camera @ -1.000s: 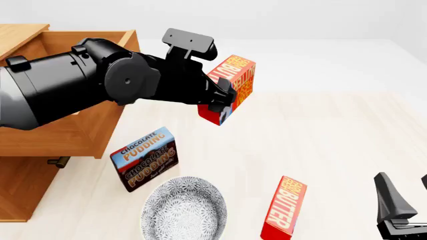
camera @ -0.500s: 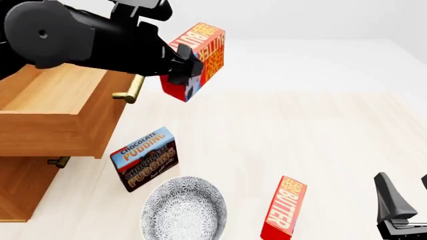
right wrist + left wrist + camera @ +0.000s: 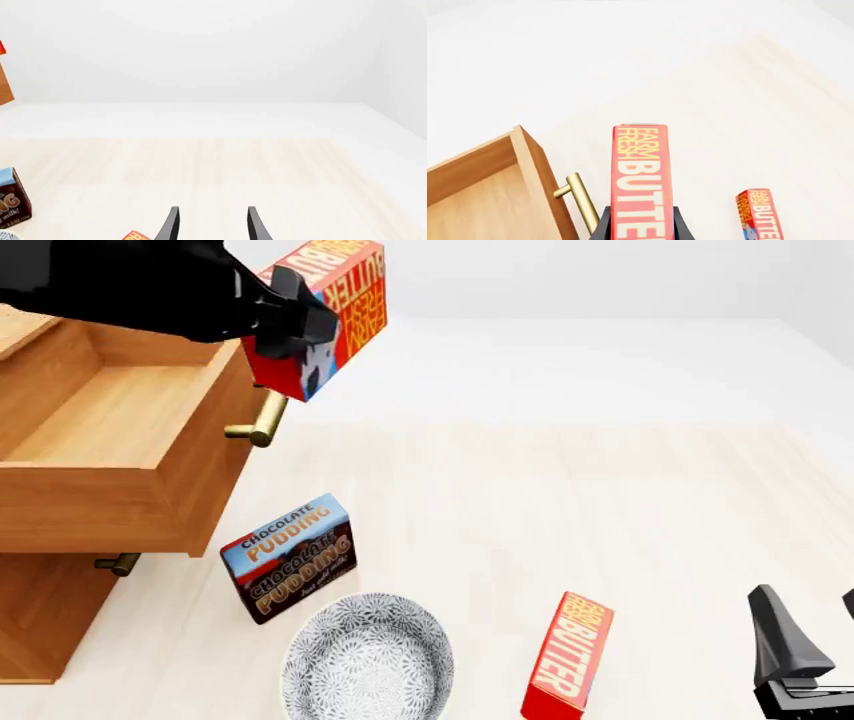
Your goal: Put the butter at the front in the top drawer of the cabinet and close it.
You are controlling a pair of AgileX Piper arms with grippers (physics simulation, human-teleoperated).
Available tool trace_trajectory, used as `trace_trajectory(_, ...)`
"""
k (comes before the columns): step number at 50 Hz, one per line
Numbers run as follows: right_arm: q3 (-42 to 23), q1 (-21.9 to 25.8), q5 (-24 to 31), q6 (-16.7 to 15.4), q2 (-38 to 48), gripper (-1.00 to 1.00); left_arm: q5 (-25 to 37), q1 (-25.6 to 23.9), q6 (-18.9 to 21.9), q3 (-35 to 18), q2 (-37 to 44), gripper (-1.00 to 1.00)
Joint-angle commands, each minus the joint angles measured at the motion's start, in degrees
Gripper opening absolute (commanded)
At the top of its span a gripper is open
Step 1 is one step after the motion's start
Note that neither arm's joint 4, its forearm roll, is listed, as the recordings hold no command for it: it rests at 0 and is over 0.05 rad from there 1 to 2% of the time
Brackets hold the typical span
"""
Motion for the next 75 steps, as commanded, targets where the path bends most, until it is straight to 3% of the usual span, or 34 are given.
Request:
trace_trajectory(1, 0.03, 0.00, -0.08, -0.01, 0.03, 1.00, 0.95, 2.72, 1.83, -0.58, -2.54, -1.00)
trace_trajectory(17, 0.03, -0.01, -0.07, -0.01, 0.03, 1.00, 3.65, 9.38, 2.70, 1.48, -6.88, -1.00)
trace_trajectory(43, 0.03, -0.01, -0.08, -0.02, 0.03, 1.00, 4.17, 19.36, 0.11, 4.55, -11.33, -1.00)
trace_trajectory(61, 0.03, 0.00, -0.08, -0.01, 0.03, 1.00, 0.90, 24.25, -1.88, 11.20, -12.37, -1.00)
trace_trajectory(75, 0.03, 0.00, -0.08, -0.01, 0.03, 1.00, 0.93, 28.39, -0.52, 9.69, -10.15, -1.00)
